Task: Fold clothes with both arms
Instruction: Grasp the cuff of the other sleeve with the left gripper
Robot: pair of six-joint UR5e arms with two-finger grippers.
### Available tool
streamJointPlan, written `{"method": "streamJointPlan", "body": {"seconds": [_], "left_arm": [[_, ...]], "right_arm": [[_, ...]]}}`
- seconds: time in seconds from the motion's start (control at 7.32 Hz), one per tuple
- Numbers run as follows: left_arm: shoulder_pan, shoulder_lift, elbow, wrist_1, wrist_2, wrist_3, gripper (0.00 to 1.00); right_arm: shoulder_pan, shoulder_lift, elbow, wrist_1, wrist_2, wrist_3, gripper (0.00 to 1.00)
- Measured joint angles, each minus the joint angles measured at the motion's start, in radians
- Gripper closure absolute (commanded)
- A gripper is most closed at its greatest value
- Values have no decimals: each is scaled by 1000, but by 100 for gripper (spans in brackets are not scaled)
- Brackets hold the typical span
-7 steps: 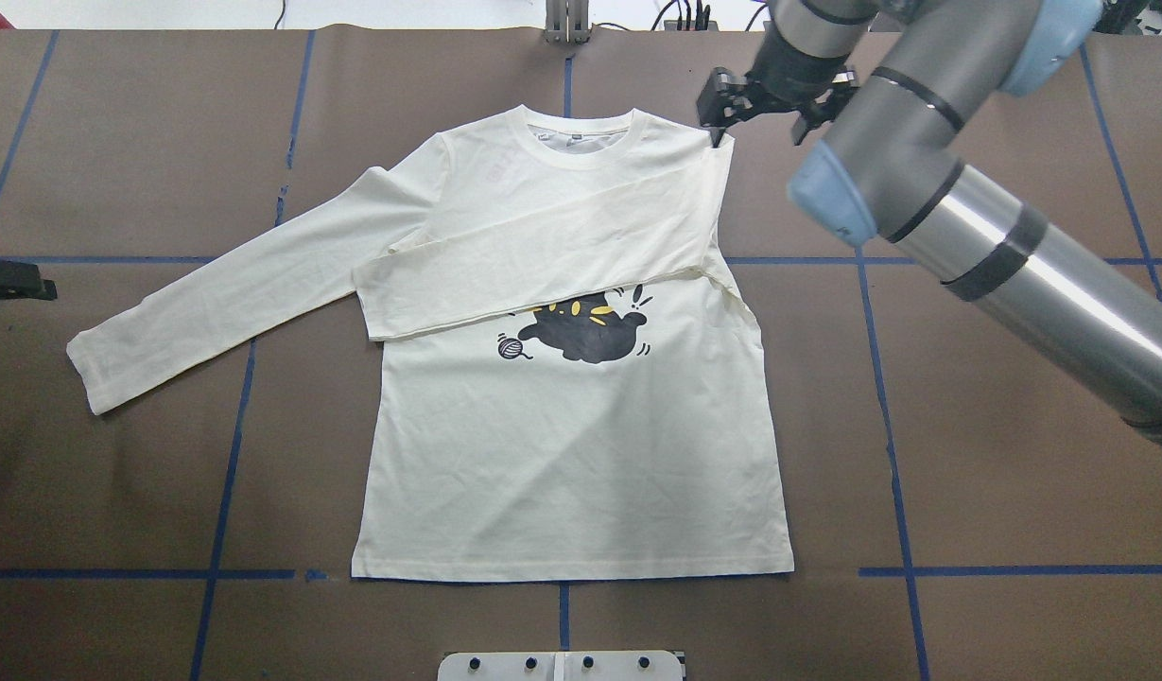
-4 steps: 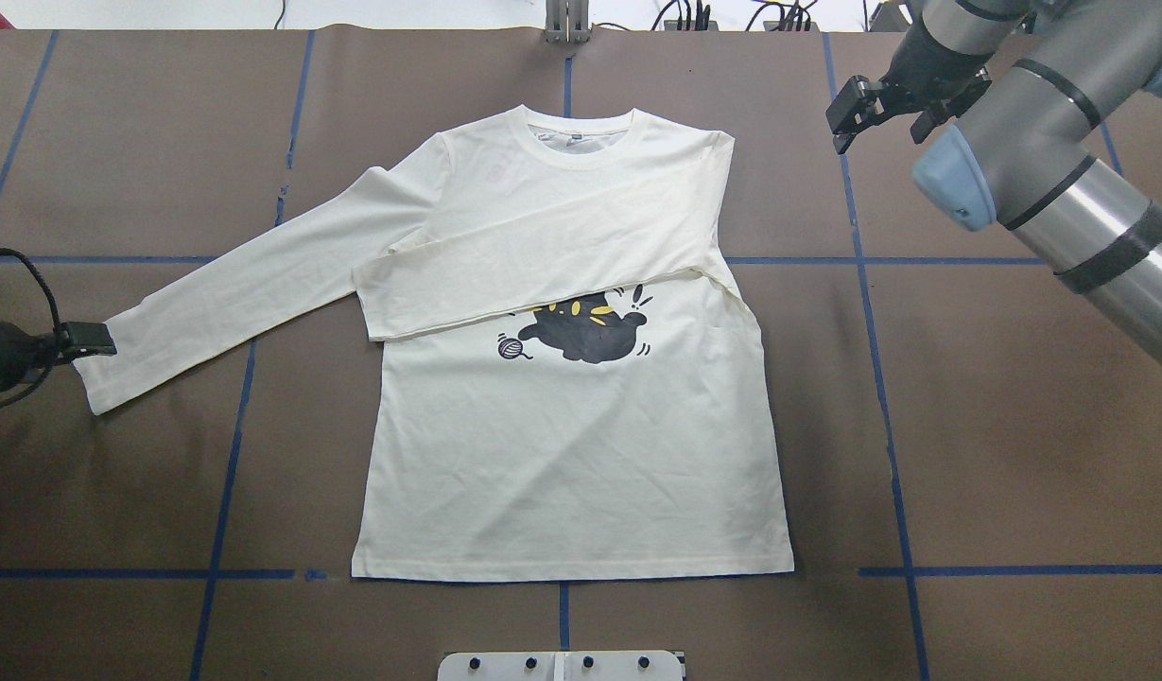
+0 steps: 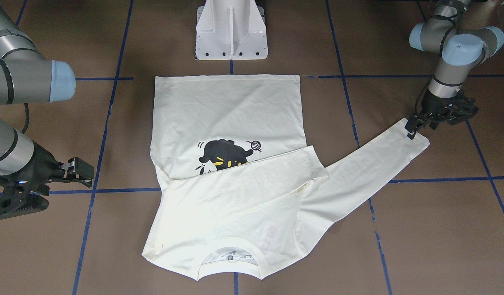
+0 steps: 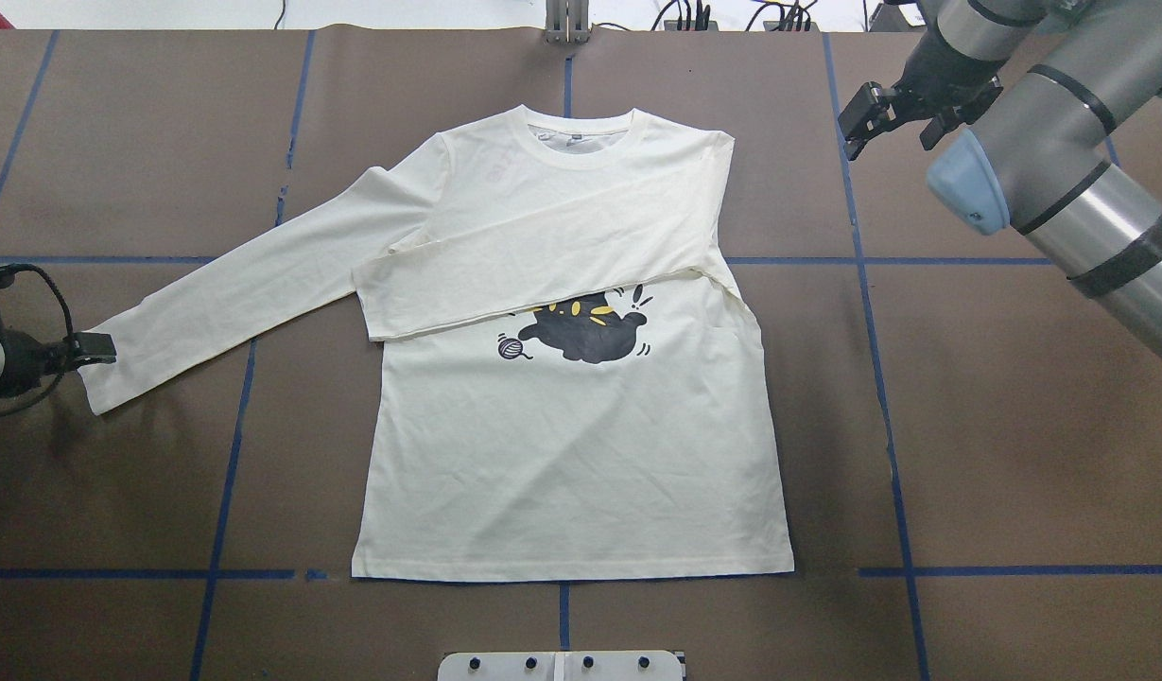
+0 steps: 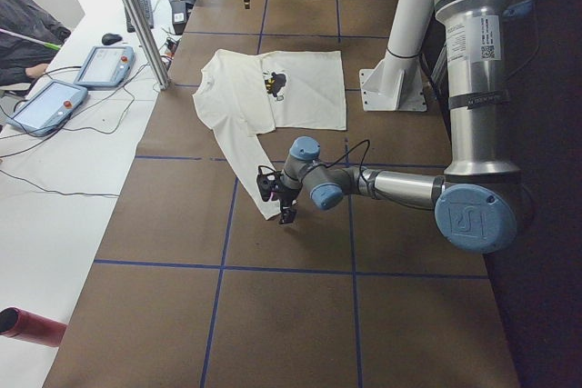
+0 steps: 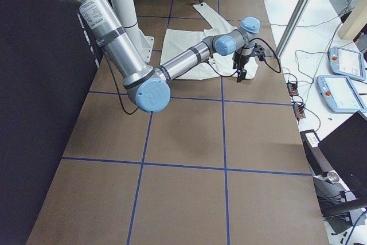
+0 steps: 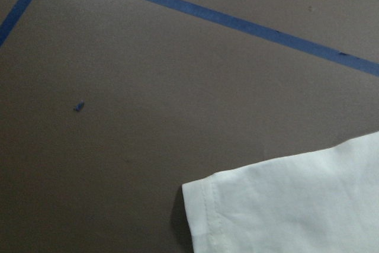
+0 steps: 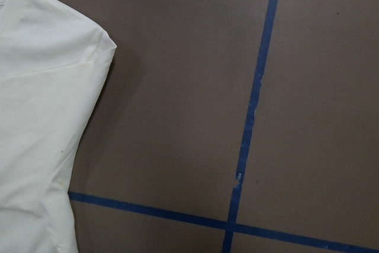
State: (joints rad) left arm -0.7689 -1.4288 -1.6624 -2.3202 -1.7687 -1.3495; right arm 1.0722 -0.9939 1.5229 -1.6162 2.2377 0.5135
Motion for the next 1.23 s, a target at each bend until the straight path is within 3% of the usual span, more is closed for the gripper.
{"method": "streamJointPlan", "body": {"seconds": [0.41, 0.68, 0.82, 1.09, 1.23], "left_arm": [[0, -1, -2, -1, 0, 2, 51], [0, -2, -3, -1, -3, -1, 60], [1, -2, -3, -1, -4, -3, 70], [1, -3, -6, 0, -5, -6, 100], [1, -3, -9, 1, -5, -6, 100]], "right_arm": [[0, -3, 2, 3, -1, 7, 0], [0, -4, 7, 3, 0, 8, 0], [1, -4, 9, 3, 1, 9, 0], [1, -5, 11, 2, 2, 8, 0], [2, -5, 11, 2, 2, 9, 0]]}}
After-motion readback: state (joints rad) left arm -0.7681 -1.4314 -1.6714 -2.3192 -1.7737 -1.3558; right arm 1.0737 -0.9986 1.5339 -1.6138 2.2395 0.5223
